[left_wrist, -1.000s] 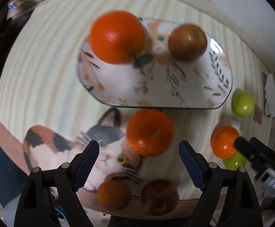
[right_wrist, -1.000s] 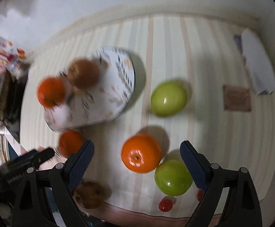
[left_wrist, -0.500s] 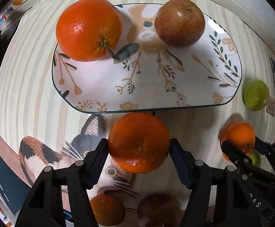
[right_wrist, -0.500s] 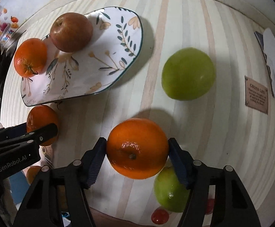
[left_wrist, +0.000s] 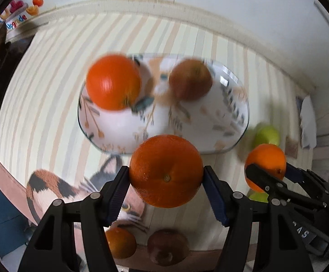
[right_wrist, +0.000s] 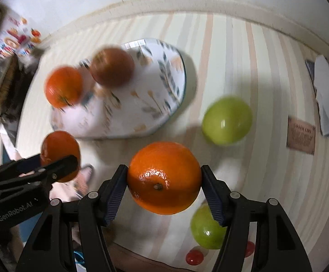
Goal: Organize fruits
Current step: 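Lower both tangerines onto the floral plate and open both tools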
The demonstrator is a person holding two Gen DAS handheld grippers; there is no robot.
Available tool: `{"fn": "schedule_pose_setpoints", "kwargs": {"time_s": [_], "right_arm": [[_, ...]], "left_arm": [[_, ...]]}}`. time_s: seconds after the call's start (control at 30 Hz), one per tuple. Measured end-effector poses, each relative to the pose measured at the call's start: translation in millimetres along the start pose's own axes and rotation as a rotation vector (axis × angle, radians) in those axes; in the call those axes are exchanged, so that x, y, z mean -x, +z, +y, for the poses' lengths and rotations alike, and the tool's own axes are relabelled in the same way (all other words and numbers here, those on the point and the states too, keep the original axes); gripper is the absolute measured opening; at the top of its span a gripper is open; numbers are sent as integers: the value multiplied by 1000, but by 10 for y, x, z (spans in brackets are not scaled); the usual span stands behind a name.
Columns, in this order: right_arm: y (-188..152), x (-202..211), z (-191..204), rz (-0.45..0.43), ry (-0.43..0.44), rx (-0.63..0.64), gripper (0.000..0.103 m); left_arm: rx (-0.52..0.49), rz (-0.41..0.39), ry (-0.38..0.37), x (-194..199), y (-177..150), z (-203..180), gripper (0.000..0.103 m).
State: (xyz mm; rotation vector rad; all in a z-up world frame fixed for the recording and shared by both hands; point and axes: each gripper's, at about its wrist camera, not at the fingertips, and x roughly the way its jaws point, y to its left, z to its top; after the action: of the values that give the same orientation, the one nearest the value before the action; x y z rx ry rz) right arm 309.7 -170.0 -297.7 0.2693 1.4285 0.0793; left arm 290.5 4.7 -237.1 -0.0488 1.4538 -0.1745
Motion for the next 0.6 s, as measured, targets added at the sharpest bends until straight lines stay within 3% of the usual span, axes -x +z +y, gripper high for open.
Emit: {"fn": "schedule_pose_setpoints", "kwargs": {"time_s": [0.27, 0.33, 0.6], "right_arm": [[613, 73, 84, -41, 8, 88, 67], [825, -102, 153, -23, 2, 128, 67], [1087, -515, 259, 50, -35, 237, 67]], "left_arm": [[-2, -1, 53, -142, 349, 50, 63], [-4, 20, 65, -280, 387, 48, 63], [17, 72, 76, -596, 468, 31, 63]]}}
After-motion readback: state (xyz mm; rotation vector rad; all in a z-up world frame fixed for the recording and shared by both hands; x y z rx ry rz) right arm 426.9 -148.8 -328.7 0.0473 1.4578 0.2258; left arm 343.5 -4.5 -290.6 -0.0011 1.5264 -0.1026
